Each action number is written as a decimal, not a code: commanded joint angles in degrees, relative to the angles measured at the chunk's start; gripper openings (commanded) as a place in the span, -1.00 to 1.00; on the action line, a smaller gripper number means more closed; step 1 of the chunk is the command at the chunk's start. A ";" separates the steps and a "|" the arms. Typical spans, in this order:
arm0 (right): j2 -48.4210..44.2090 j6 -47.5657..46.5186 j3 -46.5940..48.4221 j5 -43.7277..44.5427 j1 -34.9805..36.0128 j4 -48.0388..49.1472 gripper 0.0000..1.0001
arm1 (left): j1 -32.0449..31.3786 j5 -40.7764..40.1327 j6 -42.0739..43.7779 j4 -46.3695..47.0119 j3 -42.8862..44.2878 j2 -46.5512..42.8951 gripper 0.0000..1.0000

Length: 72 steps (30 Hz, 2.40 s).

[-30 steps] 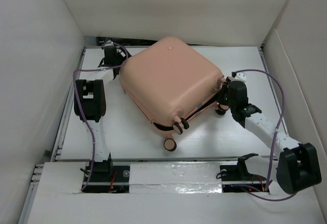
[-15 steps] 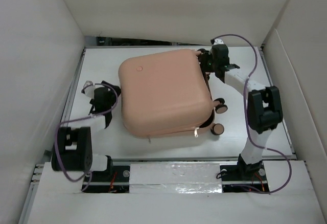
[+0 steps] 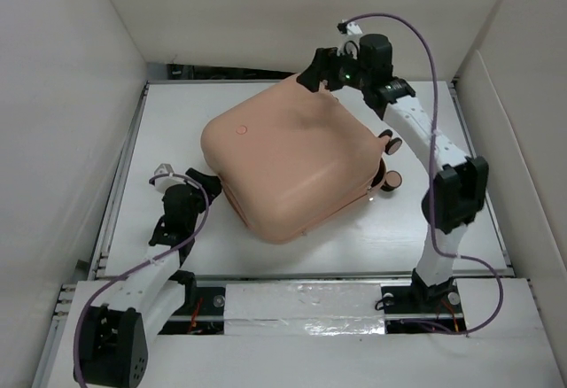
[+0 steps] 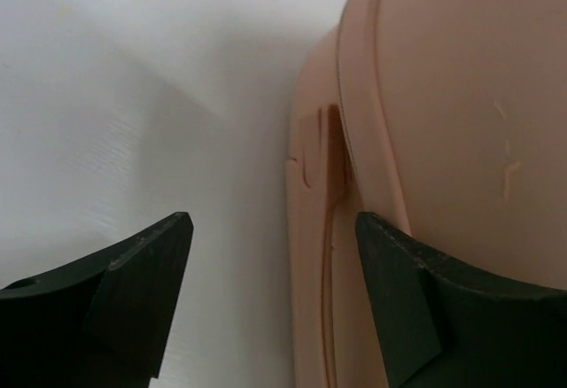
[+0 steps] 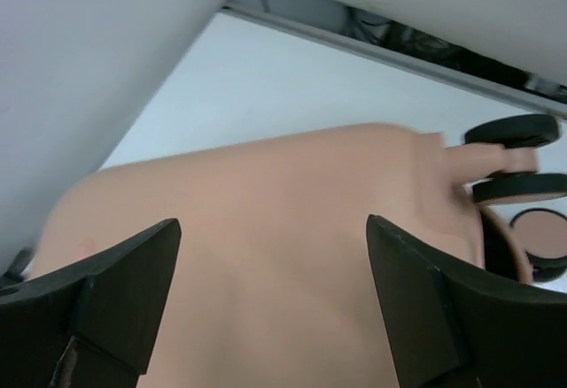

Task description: Pack the luggage

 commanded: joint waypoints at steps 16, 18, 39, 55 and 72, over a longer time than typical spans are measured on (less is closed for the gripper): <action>-72.53 3.74 -79.08 5.73 8.78 15.34 -0.94 | -1.24 19.10 1.31 4.71 2.33 -1.16 0.03; -73.60 3.74 -81.18 6.26 8.78 12.96 -0.94 | -1.24 21.23 0.96 8.32 3.74 4.88 0.10; -42.59 1.81 -70.58 7.86 -3.96 29.39 -0.95 | -1.24 17.20 3.24 0.51 -1.61 -0.86 0.36; -53.57 2.60 -88.84 2.39 13.16 38.18 -0.70 | -1.24 23.08 0.09 16.14 1.20 14.58 0.29; -37.83 -0.22 -84.71 1.78 19.93 53.11 -0.09 | -2.29 26.07 -1.15 29.69 2.08 24.60 -0.25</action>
